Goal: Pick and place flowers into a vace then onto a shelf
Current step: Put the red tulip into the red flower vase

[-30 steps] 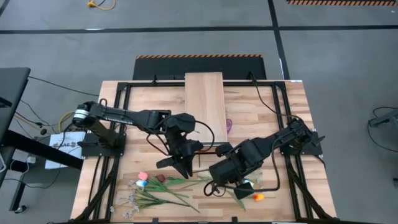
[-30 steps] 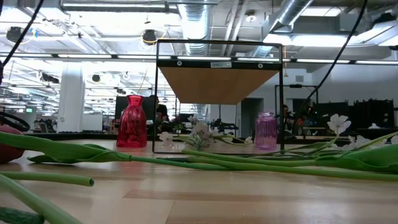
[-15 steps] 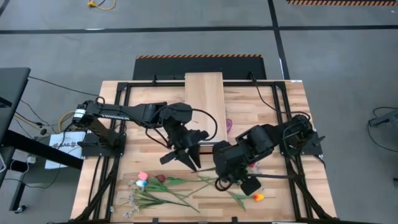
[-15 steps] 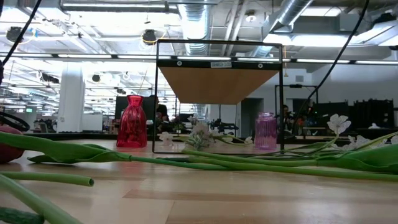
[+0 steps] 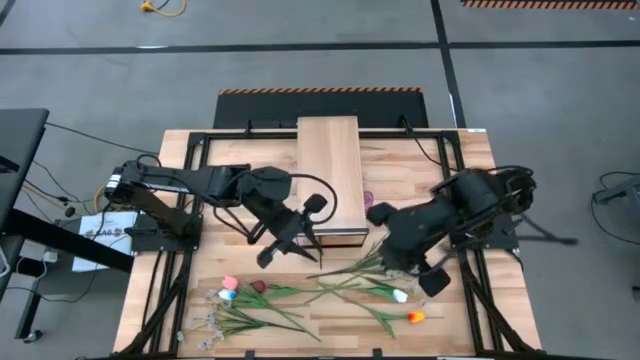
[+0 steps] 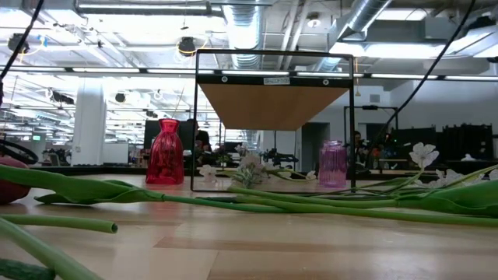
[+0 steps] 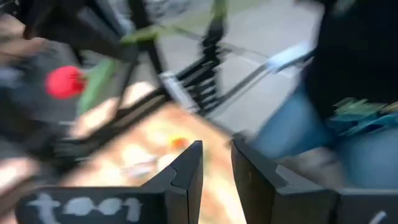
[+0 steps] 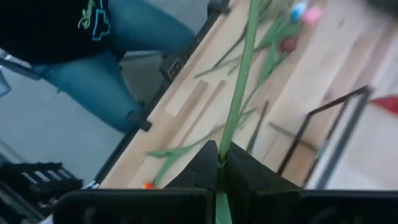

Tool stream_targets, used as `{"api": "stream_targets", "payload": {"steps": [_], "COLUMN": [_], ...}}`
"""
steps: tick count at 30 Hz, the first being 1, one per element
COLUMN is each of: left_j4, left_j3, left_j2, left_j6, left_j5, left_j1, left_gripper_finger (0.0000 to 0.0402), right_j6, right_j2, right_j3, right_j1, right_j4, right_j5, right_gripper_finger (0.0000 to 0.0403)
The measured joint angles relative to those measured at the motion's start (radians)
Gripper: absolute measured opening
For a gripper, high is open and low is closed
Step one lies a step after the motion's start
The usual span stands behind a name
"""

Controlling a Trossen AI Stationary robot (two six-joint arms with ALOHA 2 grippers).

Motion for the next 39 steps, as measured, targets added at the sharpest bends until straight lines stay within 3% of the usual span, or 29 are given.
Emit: {"api": "stream_targets", "payload": {"steps": [3,7,15,24,28,39], "left_j4": [0.057,0.155,0.419,0.614,0.64,0.658], "left_j3": [0.0,0.0,0.0,0.0,0.0,-0.001], "left_j2": [-0.001,-0.001,-0.009,-0.008,-0.008,0.003], "left_j6": [0.099,0.165,0.117,0.043,-0.012,-0.054], "left_j5": [-0.134,-0.206,-0.222,-0.2,-0.148,-0.121], "left_j1": [-0.023,-0.033,-0.033,-0.032,-0.032,-0.036], "left_gripper_finger": [0.0075,0.0075,0.0074,0.0074,0.0074,0.0075], "right_j6": [-0.065,-0.146,-0.194,-0.204,-0.211,-0.211], "right_j2": [-0.038,-0.074,-0.08,-0.06,-0.061,-0.055], "right_j3": [0.0,0.0,0.0,-0.001,-0.001,-0.001], "right_j1": [-0.025,-0.061,-0.098,-0.108,-0.124,-0.18], "right_j4": [0.076,0.175,0.278,0.314,0.336,0.388], "right_j5": [0.007,0.003,-0.108,-0.111,-0.114,-0.159], "right_gripper_finger": [0.0004,0.0006,0.0007,0.0012,0.0006,0.001]}}
